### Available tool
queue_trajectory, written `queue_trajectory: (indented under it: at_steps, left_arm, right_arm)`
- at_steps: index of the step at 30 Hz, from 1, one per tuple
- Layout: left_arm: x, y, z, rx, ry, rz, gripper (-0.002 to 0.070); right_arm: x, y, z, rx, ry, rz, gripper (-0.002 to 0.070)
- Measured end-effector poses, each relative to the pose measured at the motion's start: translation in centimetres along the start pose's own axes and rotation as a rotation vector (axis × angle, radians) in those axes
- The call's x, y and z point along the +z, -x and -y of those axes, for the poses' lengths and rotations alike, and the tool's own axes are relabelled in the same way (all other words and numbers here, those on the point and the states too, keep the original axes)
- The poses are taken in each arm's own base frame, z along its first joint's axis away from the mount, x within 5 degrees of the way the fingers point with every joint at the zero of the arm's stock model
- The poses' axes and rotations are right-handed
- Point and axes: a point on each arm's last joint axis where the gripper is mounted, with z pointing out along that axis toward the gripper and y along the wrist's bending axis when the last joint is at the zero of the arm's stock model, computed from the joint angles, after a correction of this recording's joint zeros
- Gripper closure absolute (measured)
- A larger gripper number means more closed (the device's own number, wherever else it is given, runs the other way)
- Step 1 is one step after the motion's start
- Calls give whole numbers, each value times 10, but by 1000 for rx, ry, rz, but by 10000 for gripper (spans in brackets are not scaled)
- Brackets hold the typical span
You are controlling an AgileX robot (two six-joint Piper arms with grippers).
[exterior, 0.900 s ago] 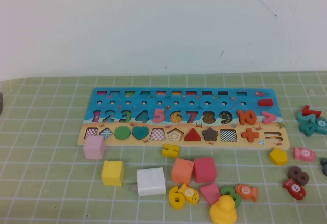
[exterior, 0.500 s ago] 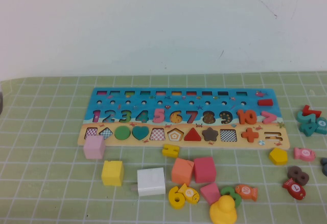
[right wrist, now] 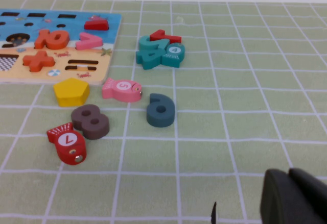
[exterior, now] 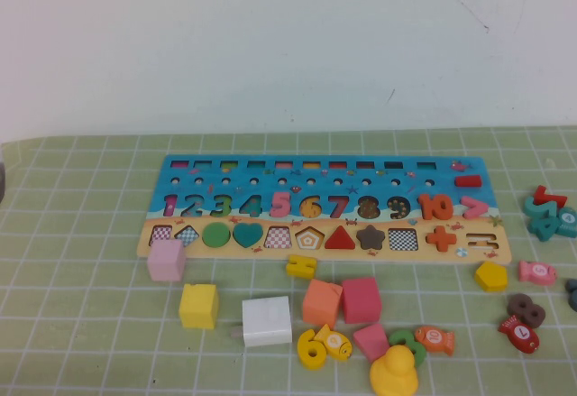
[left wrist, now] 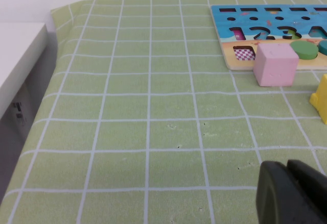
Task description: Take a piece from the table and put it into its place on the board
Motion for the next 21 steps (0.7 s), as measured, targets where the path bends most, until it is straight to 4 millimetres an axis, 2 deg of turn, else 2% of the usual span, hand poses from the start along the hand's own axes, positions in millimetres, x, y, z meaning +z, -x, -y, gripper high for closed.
queue_trajectory:
  at_steps: [8,10,12,16,21]
  left_arm:
    - [0,0,0,-2,-1,0,677]
    - [0,0,2,-54,-17,4,677]
    - [0,2,5,-221,-59,16,677]
    - [-2,8,16,-756,-198,15,677]
    - [-3,16,16,-1004,-255,73,677]
  right_arm:
    - [0,0,0,0,0,0,678]
    - [0,0,0,0,0,0,678]
    - [0,0,0,0,0,0,678]
    - [0,0,0,0,0,0,678]
    - [0,0,0,0,0,0,678]
